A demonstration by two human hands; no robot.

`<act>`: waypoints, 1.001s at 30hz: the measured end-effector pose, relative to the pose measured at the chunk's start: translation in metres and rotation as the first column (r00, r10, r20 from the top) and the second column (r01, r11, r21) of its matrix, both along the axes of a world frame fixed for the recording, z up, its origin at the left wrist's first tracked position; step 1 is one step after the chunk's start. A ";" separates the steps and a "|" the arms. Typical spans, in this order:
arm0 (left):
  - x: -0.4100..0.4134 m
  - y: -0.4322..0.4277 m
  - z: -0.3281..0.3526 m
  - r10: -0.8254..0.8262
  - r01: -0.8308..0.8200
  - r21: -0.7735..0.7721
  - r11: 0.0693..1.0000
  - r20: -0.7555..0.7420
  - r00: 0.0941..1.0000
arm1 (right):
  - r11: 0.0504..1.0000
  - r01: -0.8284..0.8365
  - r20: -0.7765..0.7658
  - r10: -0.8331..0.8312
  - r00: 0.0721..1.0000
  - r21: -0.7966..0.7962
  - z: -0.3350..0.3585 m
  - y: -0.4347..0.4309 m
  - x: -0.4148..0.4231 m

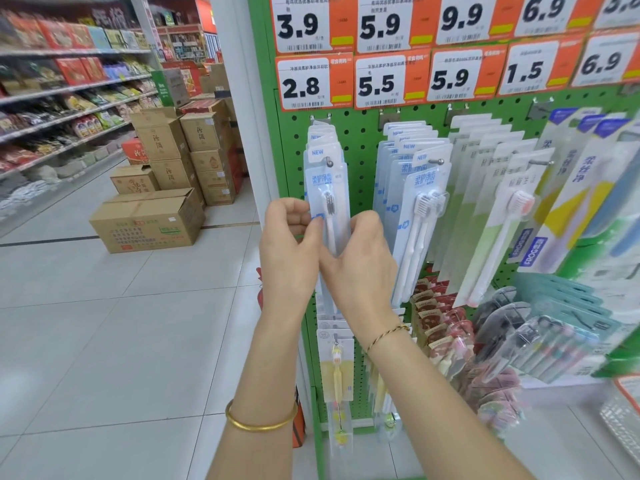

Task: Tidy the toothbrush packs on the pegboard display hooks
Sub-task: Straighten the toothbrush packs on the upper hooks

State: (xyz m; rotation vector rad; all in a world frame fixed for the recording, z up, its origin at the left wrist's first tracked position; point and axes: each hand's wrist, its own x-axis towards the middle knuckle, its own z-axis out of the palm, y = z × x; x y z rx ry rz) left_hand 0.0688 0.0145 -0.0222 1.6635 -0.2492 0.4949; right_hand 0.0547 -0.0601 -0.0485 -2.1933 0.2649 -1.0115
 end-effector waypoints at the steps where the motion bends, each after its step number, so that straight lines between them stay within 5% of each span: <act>1: -0.001 0.000 -0.001 -0.001 0.001 0.000 1.000 -0.003 1.000 | 1.000 0.009 -0.003 -0.009 1.000 -0.008 -0.001 0.000 -0.001; 23: -0.028 -0.002 -0.002 0.137 -0.133 -0.038 0.990 0.106 0.985 | 0.991 -0.002 -0.020 0.000 1.000 -0.134 -0.016 -0.005 -0.029; 30: -0.050 -0.033 -0.003 -0.155 0.156 -0.002 0.988 0.104 0.982 | 0.990 0.138 0.086 -0.138 0.987 0.008 -0.011 -0.052 -0.050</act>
